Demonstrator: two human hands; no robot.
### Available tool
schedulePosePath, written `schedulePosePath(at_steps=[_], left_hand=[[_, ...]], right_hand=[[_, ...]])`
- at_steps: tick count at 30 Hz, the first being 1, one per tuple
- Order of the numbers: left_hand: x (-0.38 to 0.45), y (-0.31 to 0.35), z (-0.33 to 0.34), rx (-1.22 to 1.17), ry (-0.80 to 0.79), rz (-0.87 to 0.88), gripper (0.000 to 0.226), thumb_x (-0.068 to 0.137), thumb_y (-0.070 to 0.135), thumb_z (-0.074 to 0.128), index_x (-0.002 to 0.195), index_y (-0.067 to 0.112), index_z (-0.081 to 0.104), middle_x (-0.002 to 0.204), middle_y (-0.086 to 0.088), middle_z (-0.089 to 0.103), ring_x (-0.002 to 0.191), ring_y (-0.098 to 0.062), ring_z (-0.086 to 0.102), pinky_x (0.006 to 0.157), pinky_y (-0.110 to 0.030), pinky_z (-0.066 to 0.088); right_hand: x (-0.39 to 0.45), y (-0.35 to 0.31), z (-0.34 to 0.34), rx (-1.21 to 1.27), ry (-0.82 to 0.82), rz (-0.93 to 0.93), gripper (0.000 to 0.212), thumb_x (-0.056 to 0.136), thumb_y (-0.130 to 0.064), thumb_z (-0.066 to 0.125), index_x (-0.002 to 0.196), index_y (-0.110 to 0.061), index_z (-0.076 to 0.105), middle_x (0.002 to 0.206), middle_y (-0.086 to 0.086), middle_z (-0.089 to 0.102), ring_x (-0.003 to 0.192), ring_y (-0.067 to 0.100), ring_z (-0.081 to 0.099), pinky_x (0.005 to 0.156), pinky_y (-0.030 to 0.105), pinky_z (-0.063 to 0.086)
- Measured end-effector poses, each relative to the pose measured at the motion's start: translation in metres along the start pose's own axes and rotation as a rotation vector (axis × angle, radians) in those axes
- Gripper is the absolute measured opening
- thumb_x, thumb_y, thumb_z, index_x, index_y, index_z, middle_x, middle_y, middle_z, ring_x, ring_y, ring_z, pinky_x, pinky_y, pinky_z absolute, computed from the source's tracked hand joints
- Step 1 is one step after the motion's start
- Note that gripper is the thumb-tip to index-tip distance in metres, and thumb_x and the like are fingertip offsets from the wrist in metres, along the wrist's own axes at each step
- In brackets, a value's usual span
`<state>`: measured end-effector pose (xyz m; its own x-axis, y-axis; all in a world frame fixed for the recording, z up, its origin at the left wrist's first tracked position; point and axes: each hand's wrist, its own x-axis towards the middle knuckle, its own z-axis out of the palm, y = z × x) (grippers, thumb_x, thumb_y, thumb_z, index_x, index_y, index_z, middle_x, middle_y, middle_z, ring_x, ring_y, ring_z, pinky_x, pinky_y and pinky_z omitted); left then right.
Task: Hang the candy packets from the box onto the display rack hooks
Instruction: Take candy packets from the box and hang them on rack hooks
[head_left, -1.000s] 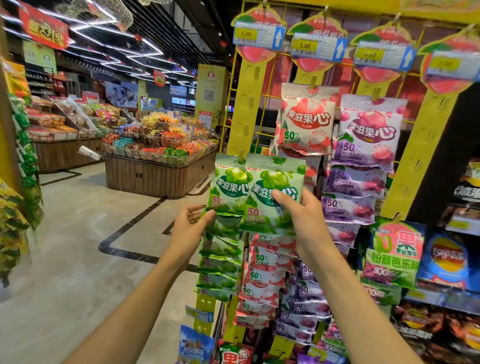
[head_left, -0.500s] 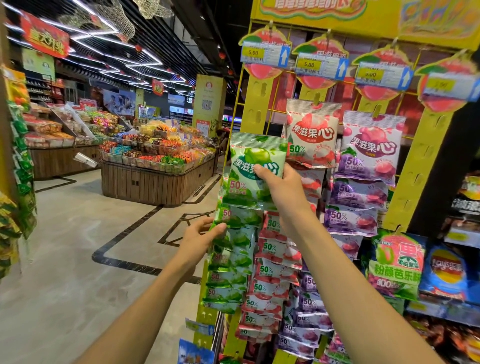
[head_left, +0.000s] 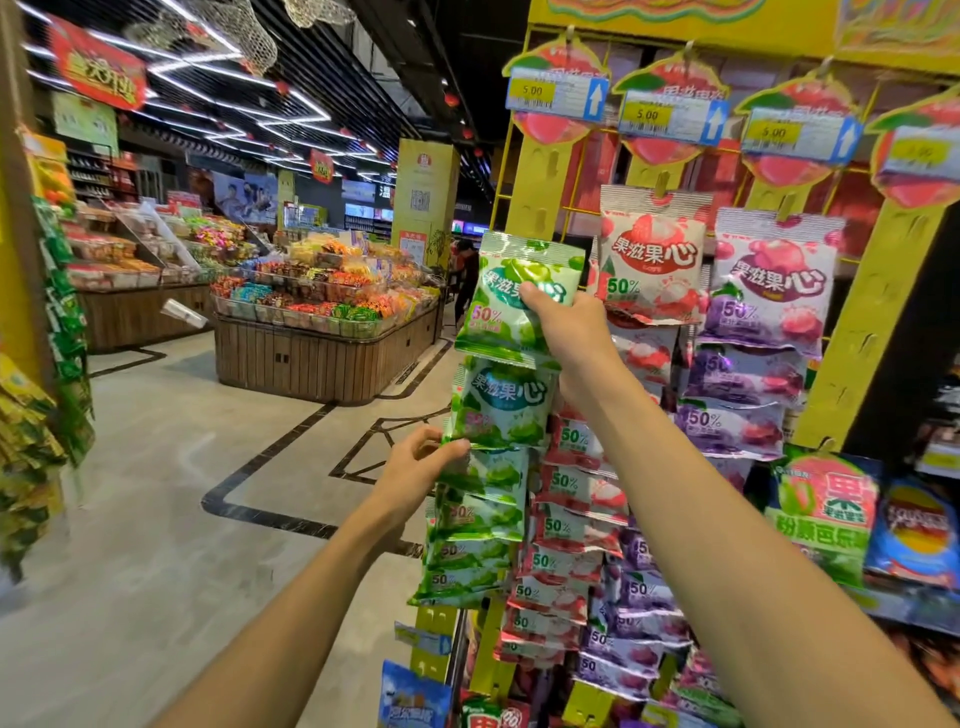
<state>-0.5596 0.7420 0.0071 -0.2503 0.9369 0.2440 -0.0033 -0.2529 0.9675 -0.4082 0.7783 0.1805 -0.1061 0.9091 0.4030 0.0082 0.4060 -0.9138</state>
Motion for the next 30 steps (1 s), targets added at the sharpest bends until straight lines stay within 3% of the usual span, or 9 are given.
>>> schedulePosePath(at_steps=[3,8,11,12,14,16,21,26,30], left_hand=[[-0.003,0.002,0.000,-0.018,-0.018,-0.016,0.012,0.096,0.023,0.067,0.100,0.012,0.064,0.097,-0.005,0.072,0.084,-0.010,0.071,0.078,-0.030,0.047],[-0.006,0.004,-0.001,-0.003,-0.032,-0.024,0.012,0.098,0.021,0.064,0.103,0.010,0.061,0.099,-0.007,0.071,0.085,-0.011,0.070,0.079,-0.032,0.046],[-0.005,0.004,-0.003,-0.008,-0.028,-0.043,0.007,0.099,0.020,0.062,0.099,0.014,0.060,0.100,-0.006,0.070,0.090,-0.016,0.067,0.078,-0.033,0.046],[-0.006,0.004,-0.003,-0.006,-0.025,-0.046,0.006,0.100,0.021,0.061,0.099,0.015,0.059,0.100,-0.005,0.070,0.092,-0.017,0.067,0.078,-0.033,0.045],[-0.007,0.005,-0.003,-0.001,-0.022,-0.046,0.006,0.100,0.021,0.061,0.098,0.016,0.059,0.099,-0.004,0.070,0.092,-0.016,0.066,0.076,-0.033,0.044],[-0.007,0.005,-0.002,-0.004,-0.019,-0.048,0.006,0.101,0.022,0.060,0.099,0.016,0.059,0.101,-0.005,0.070,0.093,-0.016,0.065,0.077,-0.034,0.044],[-0.010,0.004,-0.001,-0.012,-0.014,-0.050,0.013,0.100,0.026,0.061,0.105,0.014,0.060,0.103,-0.004,0.070,0.093,-0.013,0.066,0.079,-0.032,0.046],[-0.011,0.002,0.000,-0.021,0.002,-0.055,0.013,0.098,0.031,0.064,0.103,0.019,0.064,0.102,-0.001,0.073,0.097,-0.012,0.067,0.080,-0.035,0.045],[-0.012,-0.002,0.004,-0.041,0.023,-0.062,0.014,0.099,0.035,0.062,0.104,0.022,0.065,0.105,-0.001,0.072,0.100,-0.012,0.066,0.081,-0.035,0.044]], right_hand=[[-0.001,0.000,0.002,-0.012,0.005,0.026,0.065,0.091,-0.044,0.070,0.135,0.001,0.053,0.121,0.011,0.063,0.108,0.026,0.060,0.080,0.036,0.042],[-0.001,0.009,0.002,-0.029,-0.033,0.083,0.076,0.088,-0.047,0.072,0.140,0.002,0.047,0.137,0.016,0.056,0.121,0.033,0.056,0.081,0.037,0.042],[-0.002,0.014,-0.001,-0.063,-0.035,0.117,0.054,0.092,-0.043,0.070,0.123,-0.001,0.056,0.111,0.008,0.061,0.098,0.023,0.058,0.077,0.036,0.041],[-0.004,0.015,-0.002,-0.074,-0.042,0.127,0.038,0.094,-0.040,0.069,0.109,-0.007,0.058,0.097,0.004,0.057,0.086,0.018,0.054,0.075,0.036,0.039],[-0.007,0.021,-0.004,-0.093,-0.050,0.130,0.028,0.095,-0.038,0.068,0.100,-0.012,0.060,0.086,0.003,0.051,0.075,0.017,0.048,0.068,0.036,0.037],[-0.009,0.027,-0.004,-0.122,-0.037,0.102,0.042,0.092,-0.043,0.070,0.105,-0.004,0.063,0.090,0.005,0.055,0.080,0.021,0.053,0.067,0.035,0.039],[-0.023,0.037,-0.004,-0.337,0.045,-0.051,0.052,0.082,-0.060,0.068,0.108,-0.016,0.062,0.103,0.002,0.067,0.097,0.026,0.064,0.081,0.044,0.053],[-0.032,0.047,-0.012,-0.501,0.053,-0.149,0.049,0.090,-0.055,0.066,0.113,-0.013,0.056,0.102,0.002,0.063,0.100,0.026,0.058,0.070,0.035,0.048],[-0.043,0.058,-0.015,-0.603,0.067,-0.215,0.053,0.091,-0.056,0.062,0.120,-0.013,0.054,0.103,0.005,0.067,0.098,0.029,0.062,0.079,0.043,0.053]])
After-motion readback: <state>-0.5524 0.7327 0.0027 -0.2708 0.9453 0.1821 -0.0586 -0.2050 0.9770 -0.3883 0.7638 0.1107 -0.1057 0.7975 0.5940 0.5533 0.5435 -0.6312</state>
